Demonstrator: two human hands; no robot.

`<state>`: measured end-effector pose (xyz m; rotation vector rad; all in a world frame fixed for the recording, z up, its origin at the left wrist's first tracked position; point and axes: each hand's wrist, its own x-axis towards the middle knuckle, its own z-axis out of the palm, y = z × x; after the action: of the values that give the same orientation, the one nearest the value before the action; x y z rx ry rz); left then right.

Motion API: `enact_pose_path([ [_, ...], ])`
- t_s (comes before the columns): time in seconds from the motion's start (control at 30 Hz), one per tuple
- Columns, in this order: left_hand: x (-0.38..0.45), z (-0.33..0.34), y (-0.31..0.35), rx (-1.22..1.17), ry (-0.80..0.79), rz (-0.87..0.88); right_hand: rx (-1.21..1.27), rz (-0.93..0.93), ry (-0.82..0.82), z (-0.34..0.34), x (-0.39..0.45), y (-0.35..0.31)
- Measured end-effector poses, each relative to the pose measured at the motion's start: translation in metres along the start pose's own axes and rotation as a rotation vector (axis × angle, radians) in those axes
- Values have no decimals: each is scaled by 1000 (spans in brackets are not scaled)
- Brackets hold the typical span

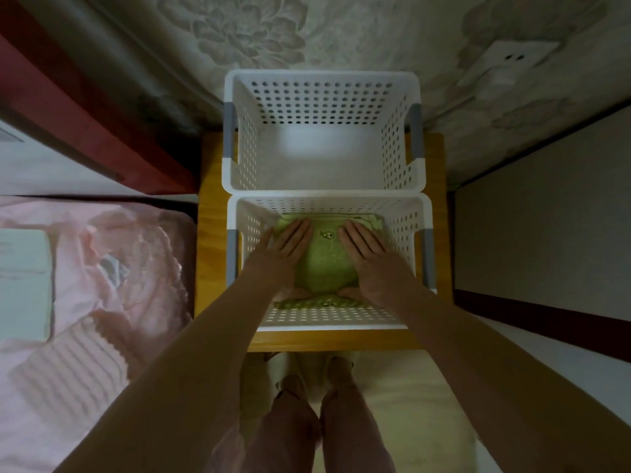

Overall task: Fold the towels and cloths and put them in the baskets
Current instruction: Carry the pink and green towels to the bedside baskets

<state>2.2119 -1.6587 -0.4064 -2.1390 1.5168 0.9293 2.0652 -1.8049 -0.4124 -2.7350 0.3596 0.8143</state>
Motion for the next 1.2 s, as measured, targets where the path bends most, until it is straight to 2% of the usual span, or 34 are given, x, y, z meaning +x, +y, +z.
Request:
enact_pose_path([
  [0.07,-6,-8,-3,37,12,12,-82,4,-48,-12,-2,2],
  [0.17,-19,-11,-3,73,63,-38,-258,21,-28,-19,-11,0],
  [0.27,-20,-10,2,142,53,-100,-306,65,-50,-22,-13,-5],
  [0.43,-12,1,4,185,68,-125,-394,31,-52,-16,-7,3],
  [0.67,-13,-3,8,188,22,-181,-311,81,-83,-16,-5,-7],
  [0.77,-29,-22,4,146,79,-116,-289,51,-135,-45,-13,-15],
  [0.83,-55,-45,0,93,127,-9,-197,0,-106,-75,-22,-31],
  [0.9,-93,-68,-13,-31,245,10,-75,-44,-39,-106,-26,-56],
  [1.03,-188,-68,-62,-608,661,-344,90,-151,66,-155,-19,-129],
  [1.07,-211,-56,-74,-668,680,-464,141,-159,56,-163,-15,-150],
  [1.2,-275,21,-108,-879,525,-827,309,-155,-46,-161,4,-239],
])
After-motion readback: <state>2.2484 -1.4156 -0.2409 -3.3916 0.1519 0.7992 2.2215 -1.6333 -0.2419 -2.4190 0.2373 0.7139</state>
